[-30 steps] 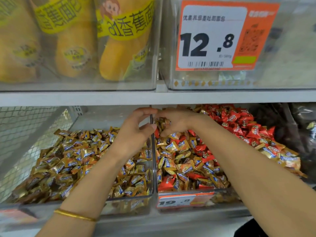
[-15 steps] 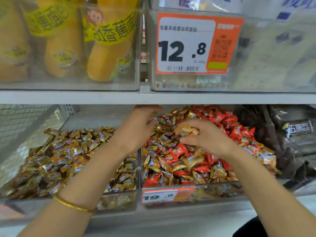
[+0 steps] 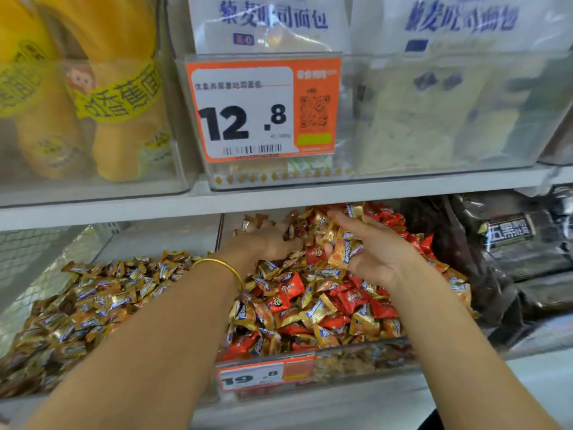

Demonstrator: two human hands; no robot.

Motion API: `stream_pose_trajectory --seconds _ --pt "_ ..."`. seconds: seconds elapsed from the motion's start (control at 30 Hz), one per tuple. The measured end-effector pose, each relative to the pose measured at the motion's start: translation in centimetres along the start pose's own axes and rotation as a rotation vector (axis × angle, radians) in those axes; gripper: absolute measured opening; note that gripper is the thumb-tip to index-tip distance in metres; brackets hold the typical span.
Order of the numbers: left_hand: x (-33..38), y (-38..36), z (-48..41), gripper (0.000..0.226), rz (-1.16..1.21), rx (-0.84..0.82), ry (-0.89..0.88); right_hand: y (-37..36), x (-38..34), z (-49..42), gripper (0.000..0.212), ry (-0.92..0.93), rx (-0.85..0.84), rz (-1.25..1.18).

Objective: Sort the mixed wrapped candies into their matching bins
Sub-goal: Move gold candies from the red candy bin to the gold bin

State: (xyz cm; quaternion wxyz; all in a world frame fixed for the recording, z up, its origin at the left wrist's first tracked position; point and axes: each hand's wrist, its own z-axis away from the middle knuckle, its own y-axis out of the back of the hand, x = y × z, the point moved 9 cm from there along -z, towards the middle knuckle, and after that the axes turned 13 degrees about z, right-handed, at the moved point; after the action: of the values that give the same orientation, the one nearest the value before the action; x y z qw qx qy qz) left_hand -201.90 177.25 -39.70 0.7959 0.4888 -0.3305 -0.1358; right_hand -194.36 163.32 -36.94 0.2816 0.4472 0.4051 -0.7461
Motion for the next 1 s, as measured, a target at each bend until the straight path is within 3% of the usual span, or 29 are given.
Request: stream_pose_trajectory --seconds 0.13,0.33,0.47,0.57,0.63,0.77,0.87,1.0 --pt "0.1 -0.9 1.8 0.081 0.142 -0.145 -0.041 0.3 0.1 0.0 0.028 -0.031 -0.003 -0.039" --pt "0.4 0.5 2.3 0.060 0.300 0.029 -0.111 0.5 0.7 0.2 0.041 -0.108 0.016 -0.064" --pt "-0.1 2.1 2.8 0.055 0.649 0.106 -0.125 0.3 0.9 0.2 0.046 -0.104 0.013 -0.085" --pt "0.1 2.3 3.9 0.072 1.004 0.043 -0.064 0.0 1.1 0.2 0.059 -0.105 -0.002 -0.101" --pt "0.6 2.2 4.9 0.072 1.206 -0.024 -0.027 -0.3 1.0 0.4 0.050 -0.105 -0.006 -0.108" --pt "0.4 2.8 6.2 0.044 1.583 -0.043 -0.017 -1.0 1.1 0.8 0.021 -0.126 -0.039 -0.105" --pt "0.4 1.8 8.0 0.022 1.694 -0.195 0.048 -1.3 1.5 1.0 0.021 -0.143 -0.061 -0.093" --pt "0.0 1.4 11.5 0.035 1.756 -0.228 0.015 -3.1 2.1 2.4 0.021 -0.185 -0.180 -0.041"
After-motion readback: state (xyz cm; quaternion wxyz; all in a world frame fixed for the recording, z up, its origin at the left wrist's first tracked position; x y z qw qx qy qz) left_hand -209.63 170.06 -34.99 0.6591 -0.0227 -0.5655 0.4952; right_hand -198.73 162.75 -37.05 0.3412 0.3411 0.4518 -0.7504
